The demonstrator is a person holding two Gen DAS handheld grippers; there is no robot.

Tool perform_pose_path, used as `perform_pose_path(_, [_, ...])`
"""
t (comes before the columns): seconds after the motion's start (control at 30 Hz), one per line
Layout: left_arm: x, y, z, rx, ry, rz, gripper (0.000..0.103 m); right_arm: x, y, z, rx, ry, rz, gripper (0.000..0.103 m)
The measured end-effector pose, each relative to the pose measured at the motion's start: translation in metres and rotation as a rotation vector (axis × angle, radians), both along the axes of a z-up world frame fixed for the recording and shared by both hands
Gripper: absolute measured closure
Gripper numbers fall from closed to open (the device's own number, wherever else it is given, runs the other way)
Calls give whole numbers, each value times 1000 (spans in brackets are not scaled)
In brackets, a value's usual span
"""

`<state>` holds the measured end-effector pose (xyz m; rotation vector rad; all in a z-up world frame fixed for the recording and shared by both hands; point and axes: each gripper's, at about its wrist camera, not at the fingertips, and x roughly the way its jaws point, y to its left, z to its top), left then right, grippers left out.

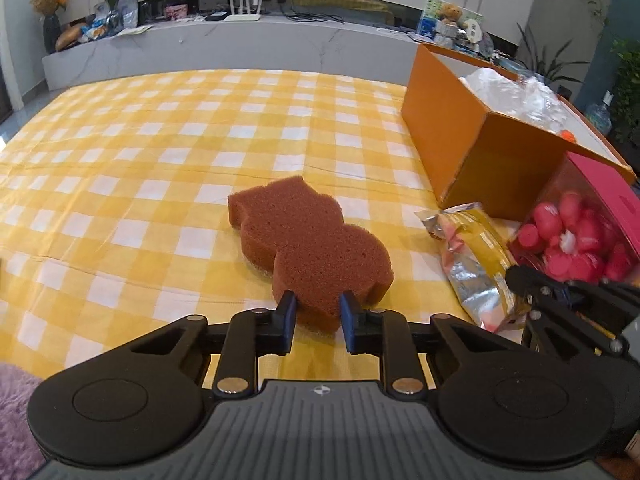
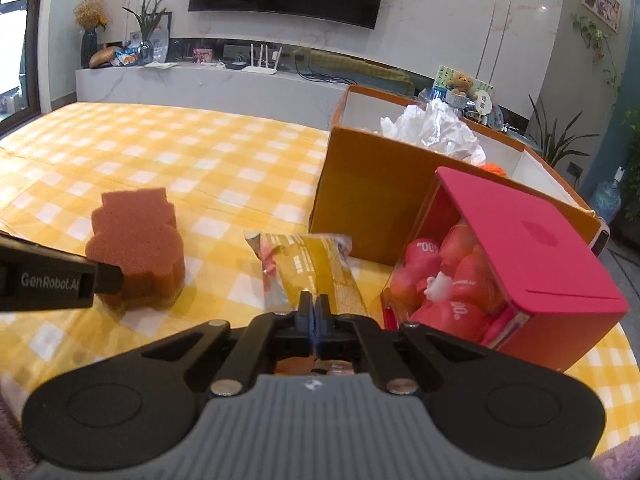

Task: Organize soft objects
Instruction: 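Lift the brown sponge with the left gripper while the right gripper approaches the yellow snack packet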

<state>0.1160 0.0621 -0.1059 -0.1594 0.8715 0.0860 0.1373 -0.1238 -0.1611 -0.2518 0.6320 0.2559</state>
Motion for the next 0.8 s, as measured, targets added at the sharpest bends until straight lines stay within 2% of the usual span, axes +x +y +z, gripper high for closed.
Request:
perform_pose_path(0.17, [-23, -3, 9, -38, 33, -77, 78, -20, -11, 15, 38, 16, 22, 103])
perform_pose_path(0.27, [-37, -9, 16, -39, 65, -167, 79, -34, -25, 19, 80, 77, 22, 103])
perform_pose_path(0.33, [-45, -14, 21, -8, 88, -223, 79, -44, -36, 20, 133, 130, 20, 103])
perform_pose_path(0.43, [-52, -21, 18, 81, 156, -290, 79, -55, -47, 21, 162, 166, 23, 103])
perform_pose_path(0.53, [-53, -19, 7, 97, 216, -261, 79, -57, -50, 17, 196, 209, 27, 103])
perform_pose_path(0.67, [-57, -19, 3, 112, 178, -236, 76, -58, -49, 9, 203, 230, 41, 103])
perform_pose_path(0.73, [-59, -19, 4, 101, 154, -237, 68, -60, -52, 9, 212, 222, 47, 100])
perform_pose_path(0.8, [-62, -18, 8, 78, 121, -238, 44, -63, -57, 15, 241, 192, 41, 96])
